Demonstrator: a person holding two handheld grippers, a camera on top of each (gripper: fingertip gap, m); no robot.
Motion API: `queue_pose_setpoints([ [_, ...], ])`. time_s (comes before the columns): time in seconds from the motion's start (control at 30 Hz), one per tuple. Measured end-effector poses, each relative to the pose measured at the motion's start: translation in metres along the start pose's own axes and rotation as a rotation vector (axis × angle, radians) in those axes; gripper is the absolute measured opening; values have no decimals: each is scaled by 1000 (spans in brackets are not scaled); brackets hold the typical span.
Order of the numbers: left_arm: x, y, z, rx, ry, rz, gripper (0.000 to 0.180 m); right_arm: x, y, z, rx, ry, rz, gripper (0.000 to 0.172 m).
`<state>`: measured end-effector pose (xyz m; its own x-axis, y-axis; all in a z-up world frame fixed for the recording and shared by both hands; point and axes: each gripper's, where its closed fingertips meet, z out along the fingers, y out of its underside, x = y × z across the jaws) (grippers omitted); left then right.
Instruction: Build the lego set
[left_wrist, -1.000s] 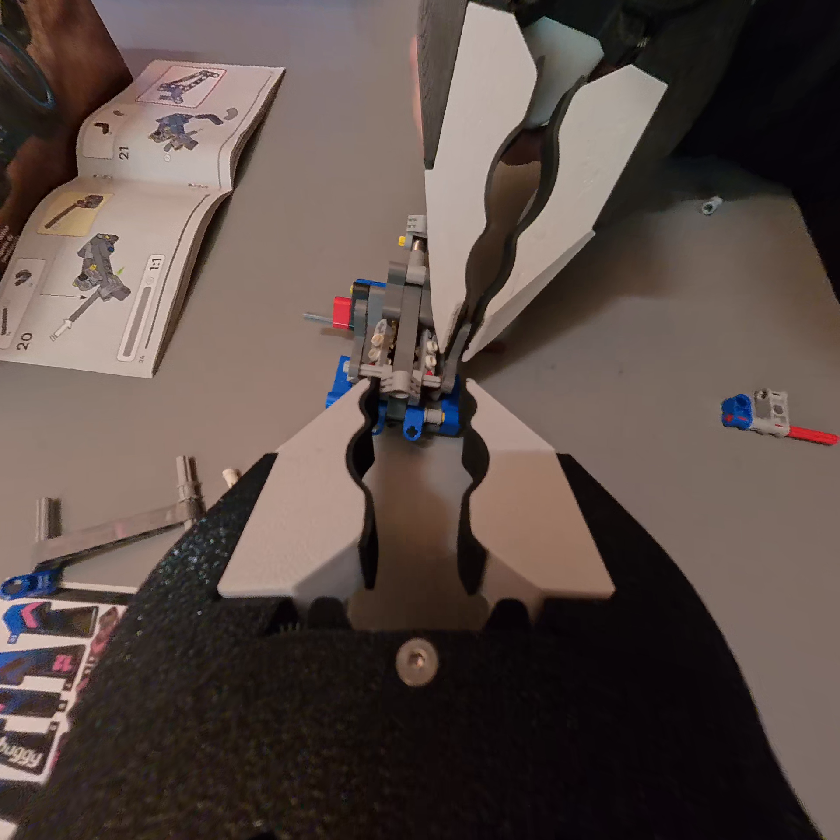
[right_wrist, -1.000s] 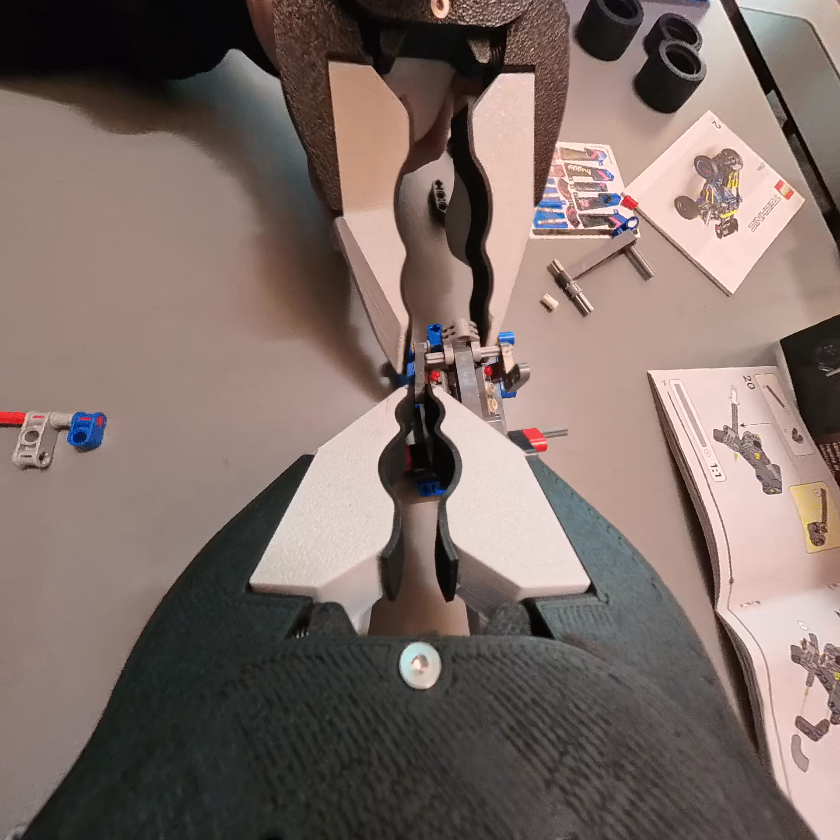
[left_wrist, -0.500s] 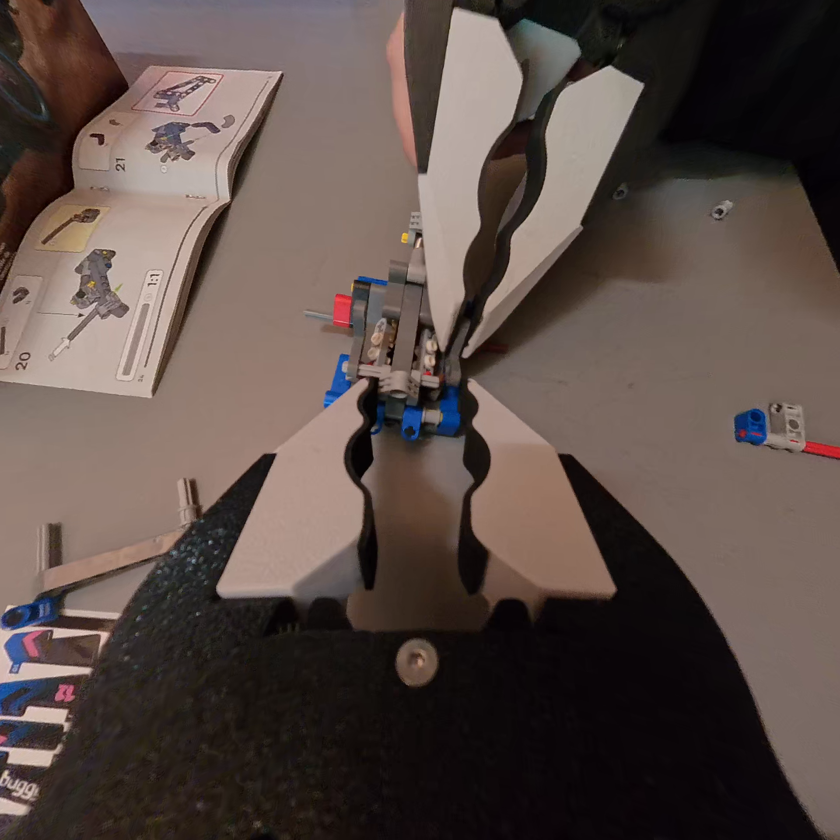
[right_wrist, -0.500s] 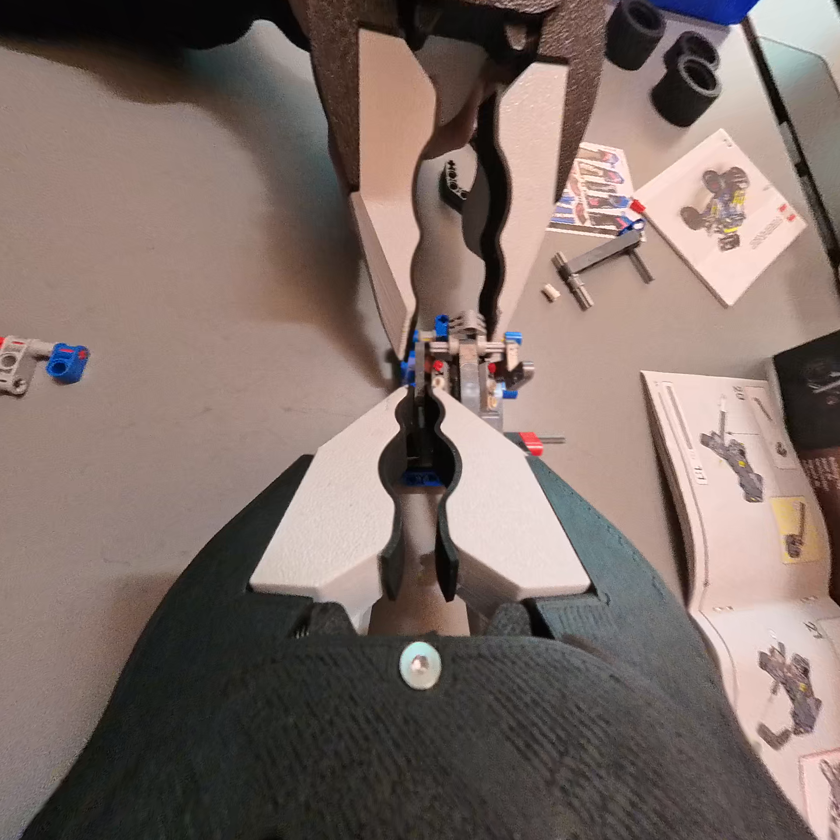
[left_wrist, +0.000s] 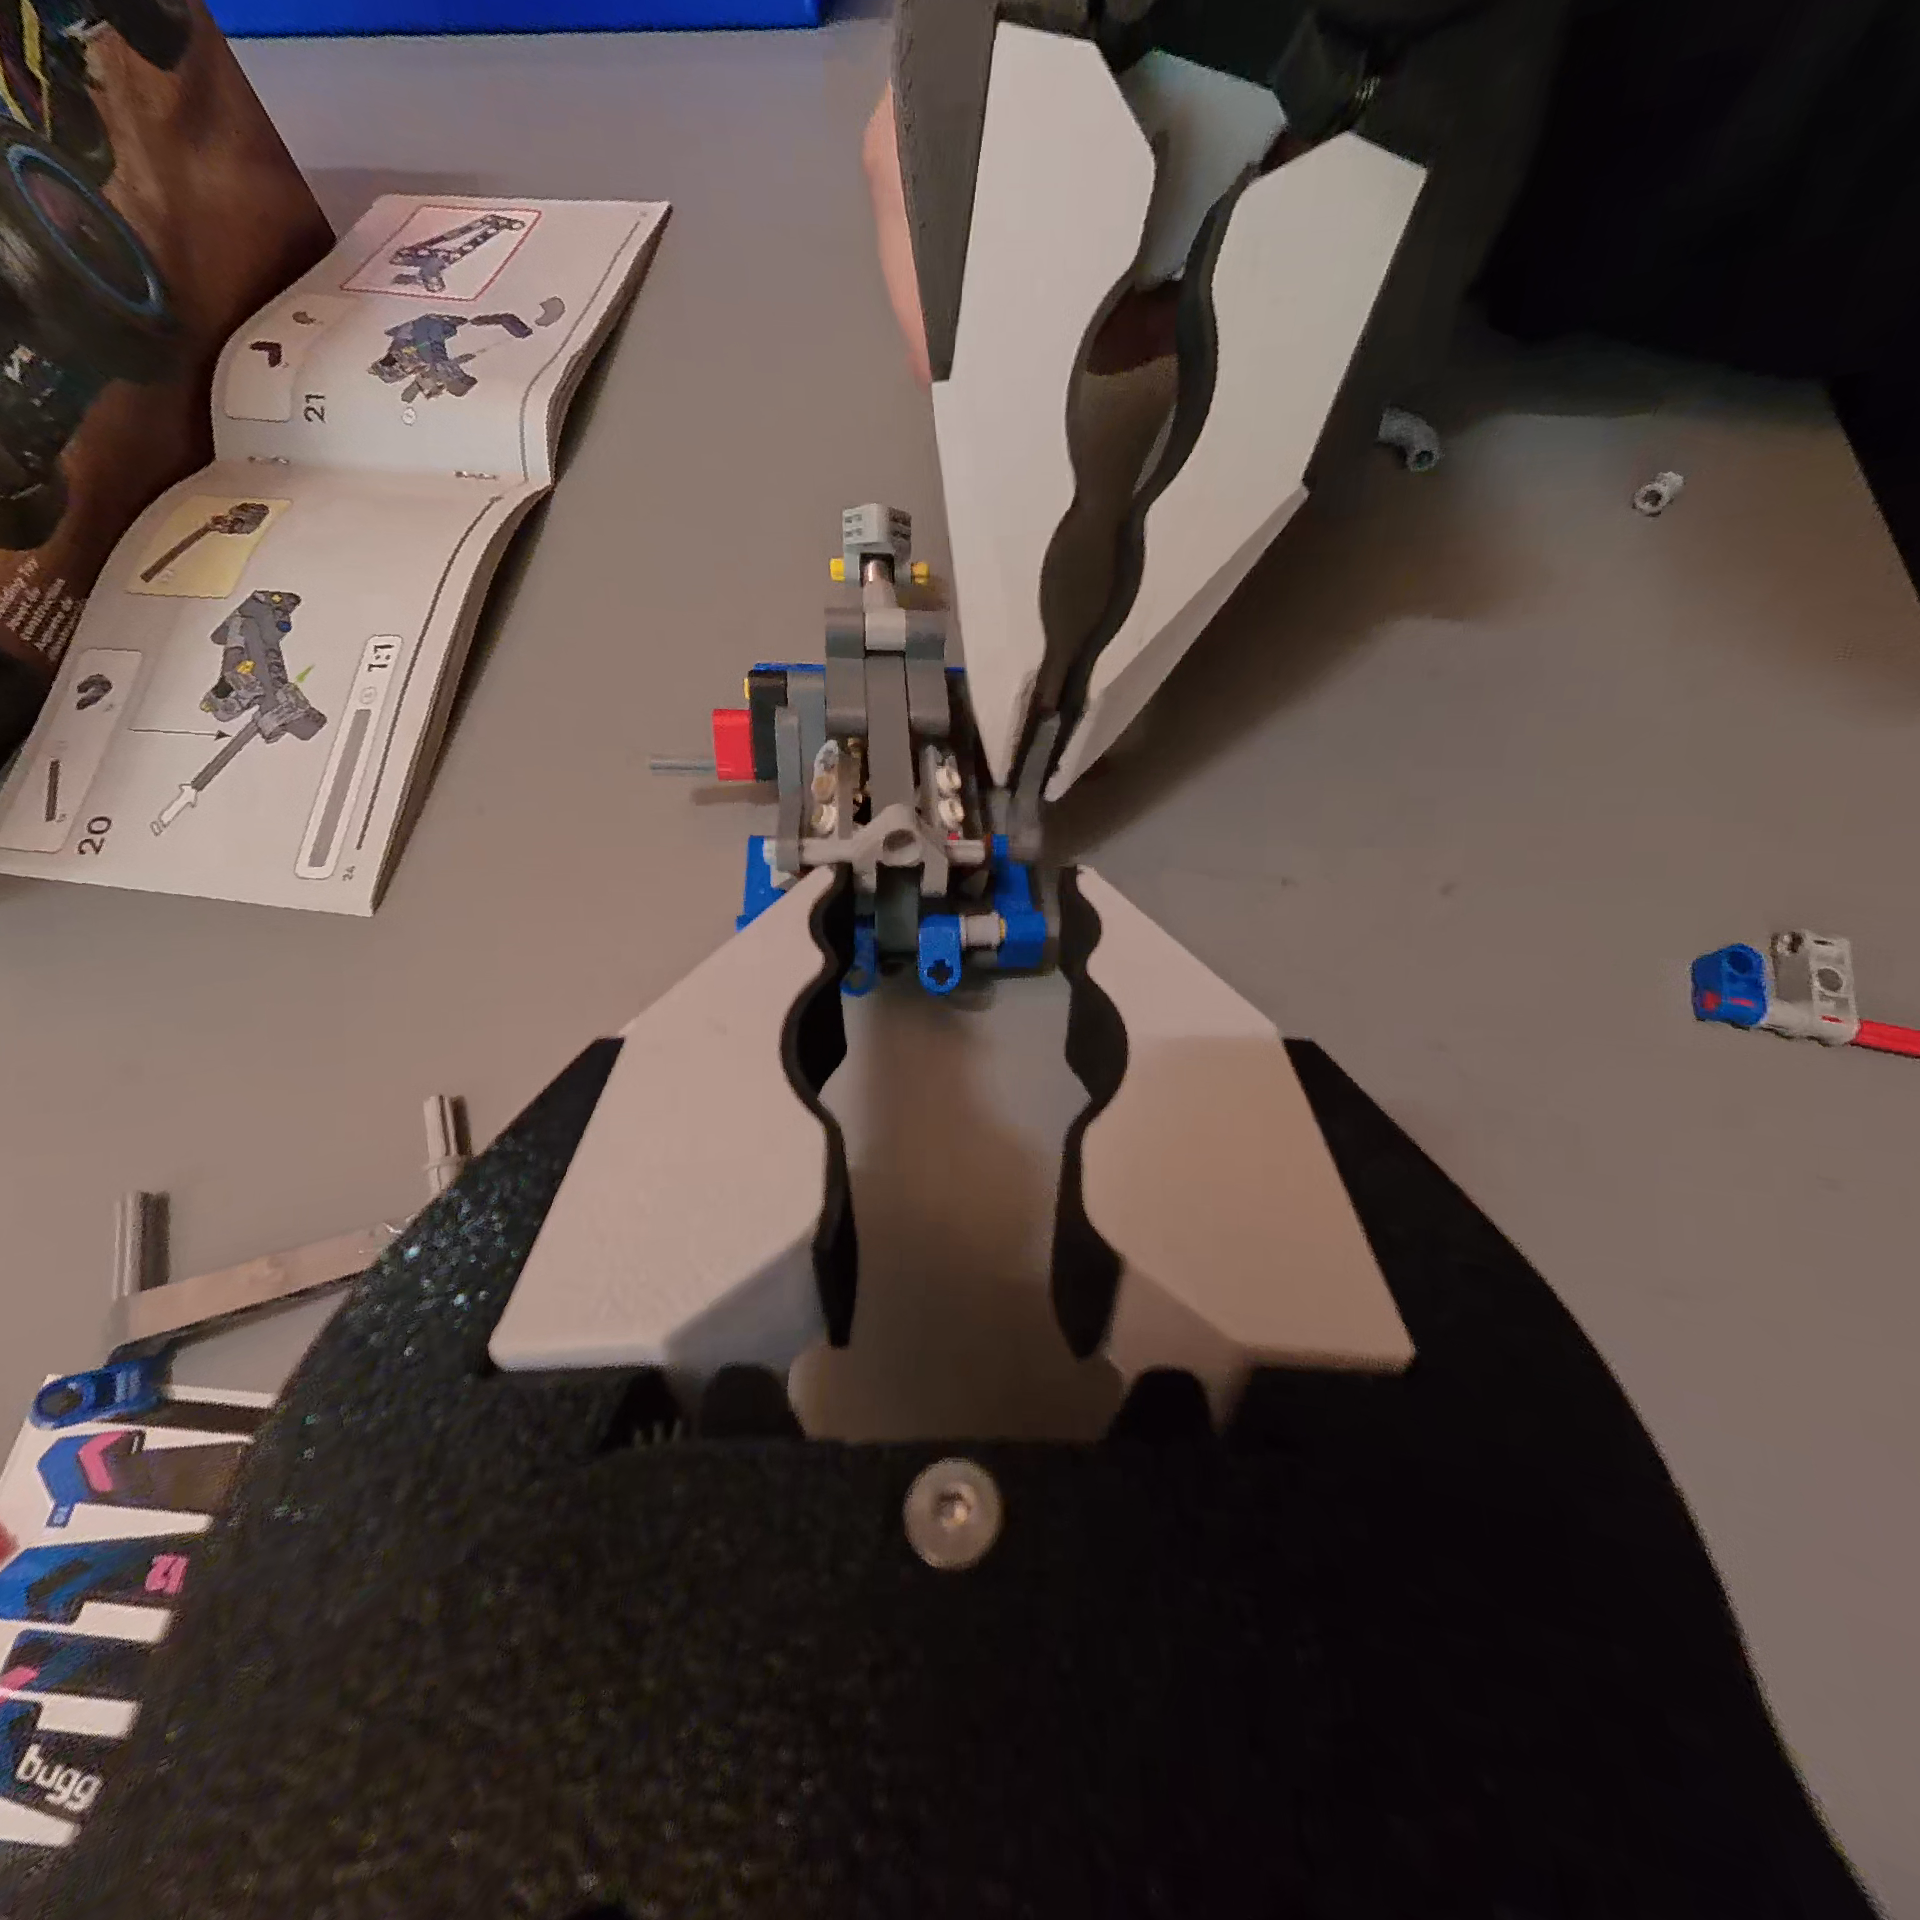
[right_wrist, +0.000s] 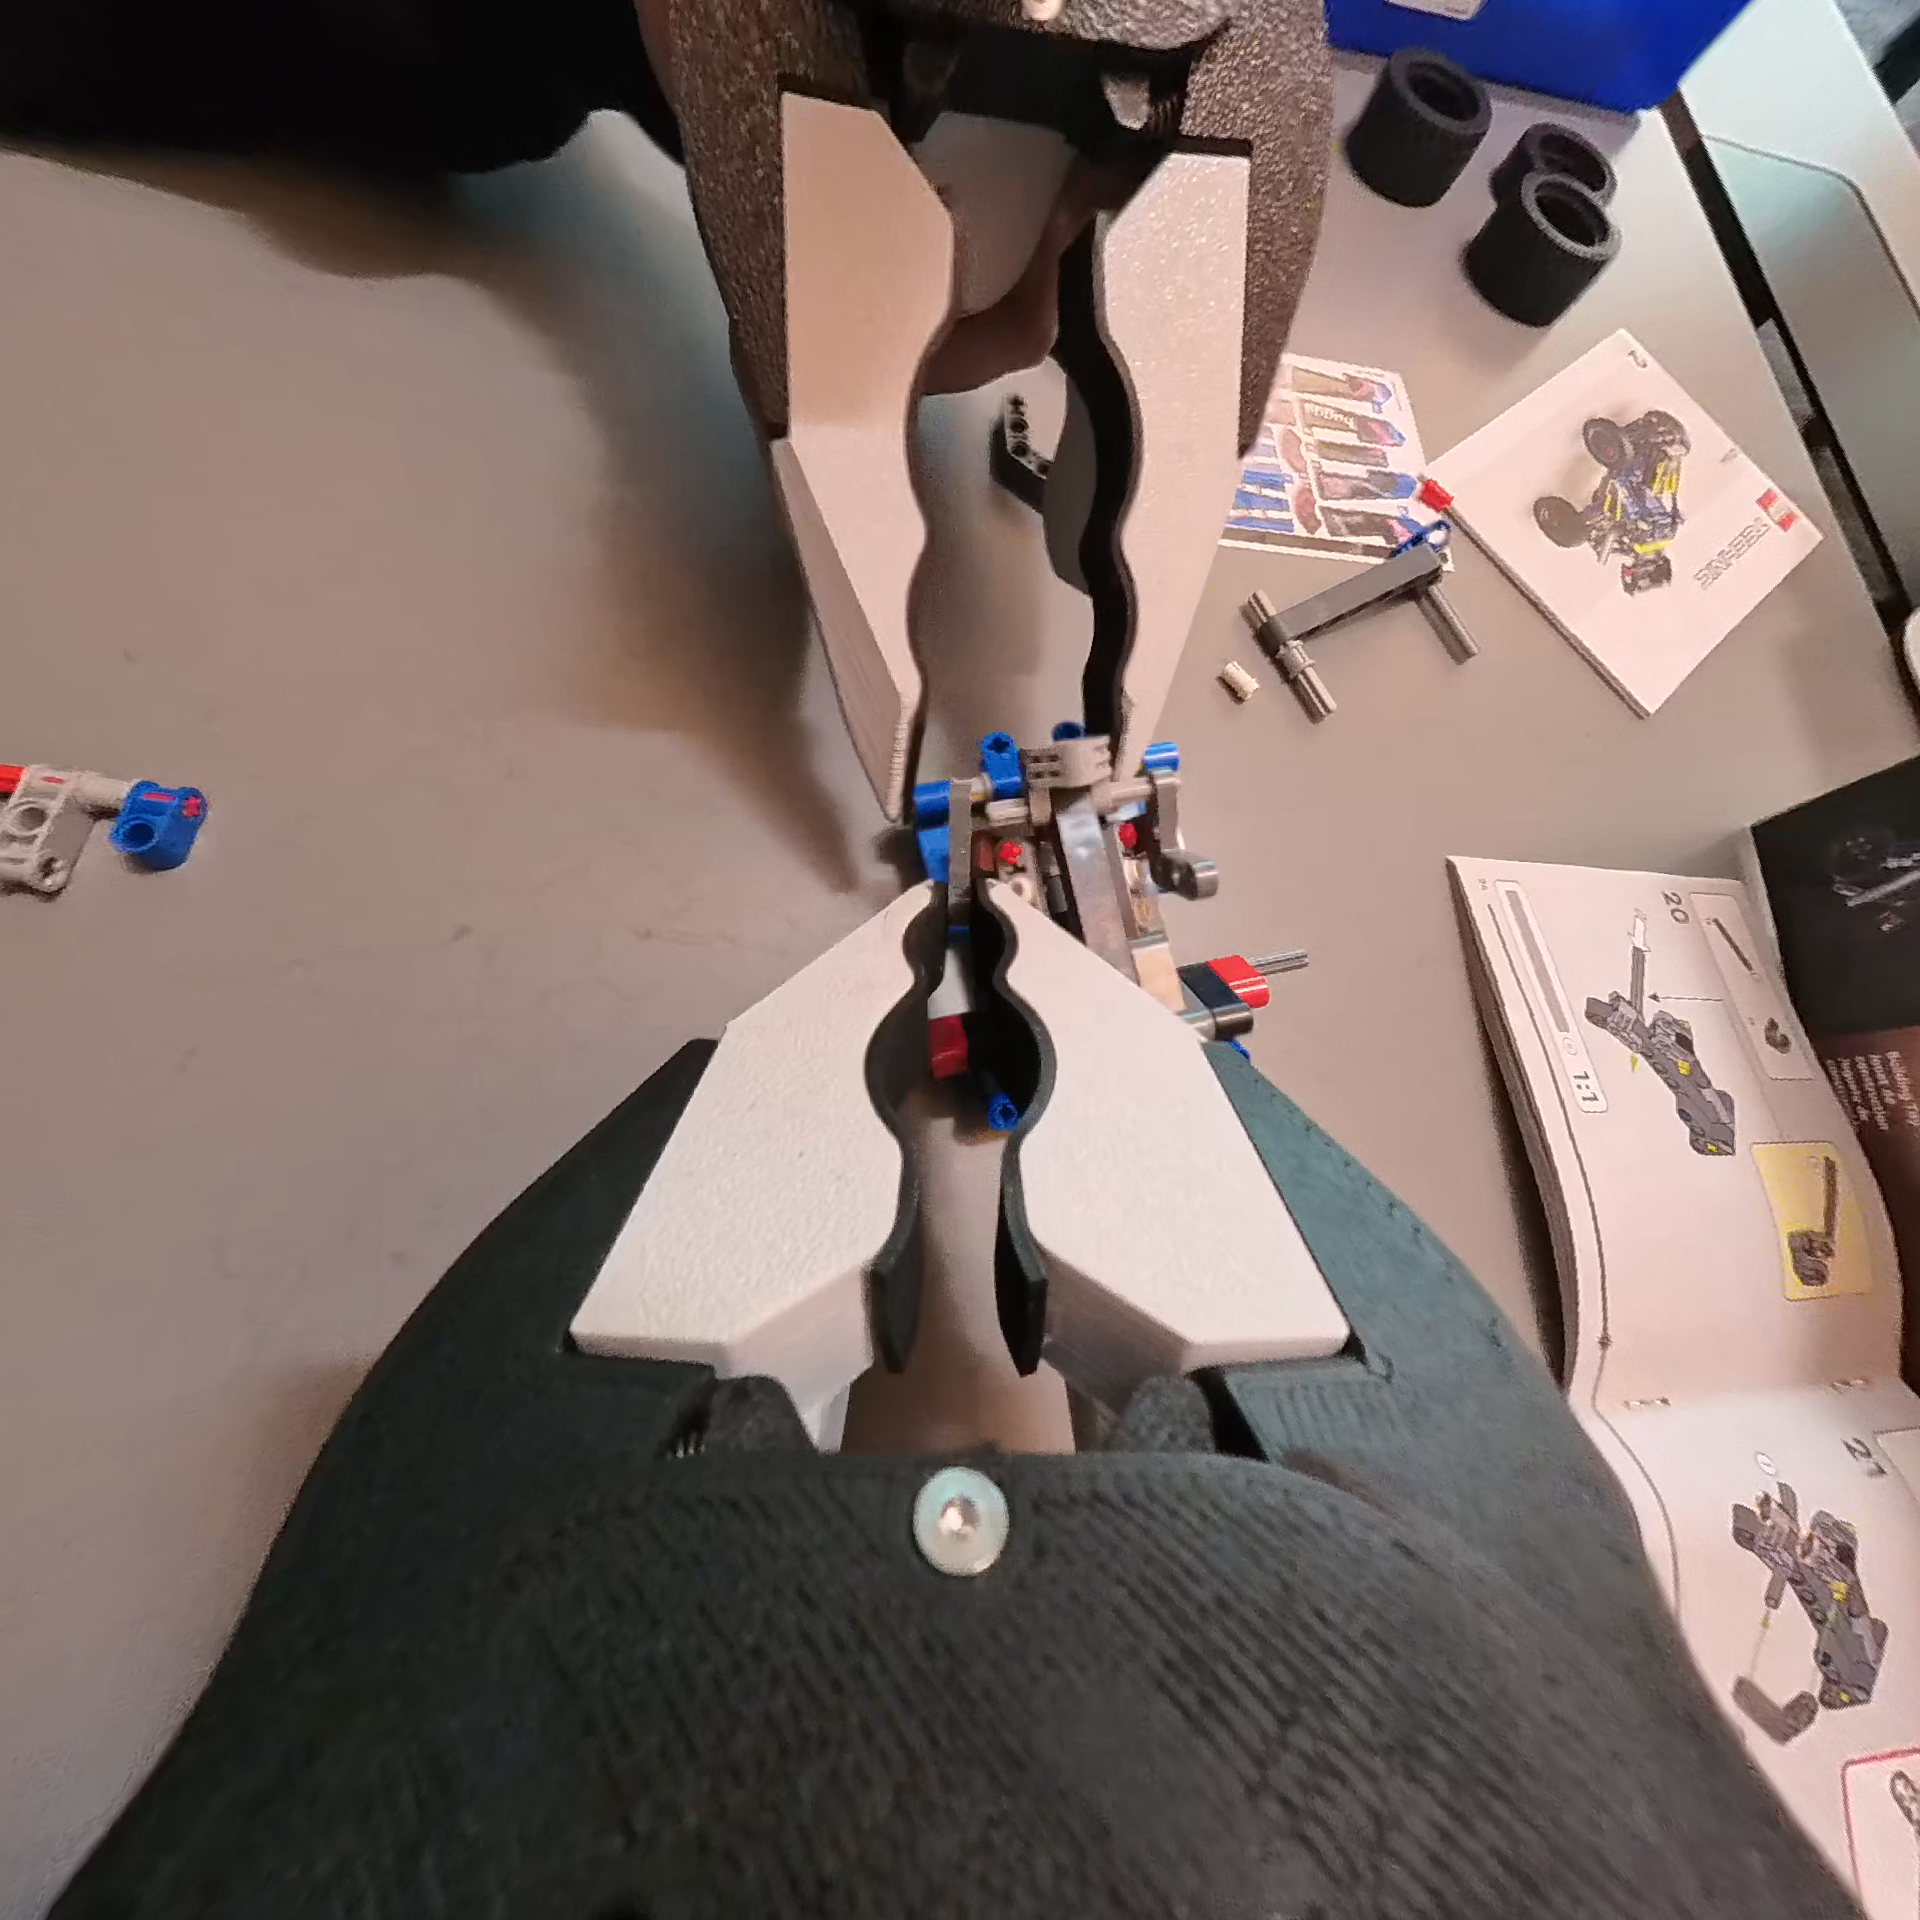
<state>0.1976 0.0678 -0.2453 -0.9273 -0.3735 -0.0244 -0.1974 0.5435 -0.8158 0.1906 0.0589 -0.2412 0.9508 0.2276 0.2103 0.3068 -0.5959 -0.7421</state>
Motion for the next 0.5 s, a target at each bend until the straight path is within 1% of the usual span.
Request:
queue_pose_setpoints([
  [0.1, 1, -3, -2, 12, 4, -7, 35, -2, -2, -4, 27, -28, -20, 0],
  [0.17, -2, -5, -3, 19, -15, -16, 35, -3, 0, -4, 19, -45, -24, 0],
  [0.33, -2, -3, 1, -4, -15, -26, 35, 3, 4, -5, -13, -18, -69, 0],
  [0.5, -4, -7, 5, -5, -23, -29, 33, 10, 6, -8, -26, -61, -114, 0],
])
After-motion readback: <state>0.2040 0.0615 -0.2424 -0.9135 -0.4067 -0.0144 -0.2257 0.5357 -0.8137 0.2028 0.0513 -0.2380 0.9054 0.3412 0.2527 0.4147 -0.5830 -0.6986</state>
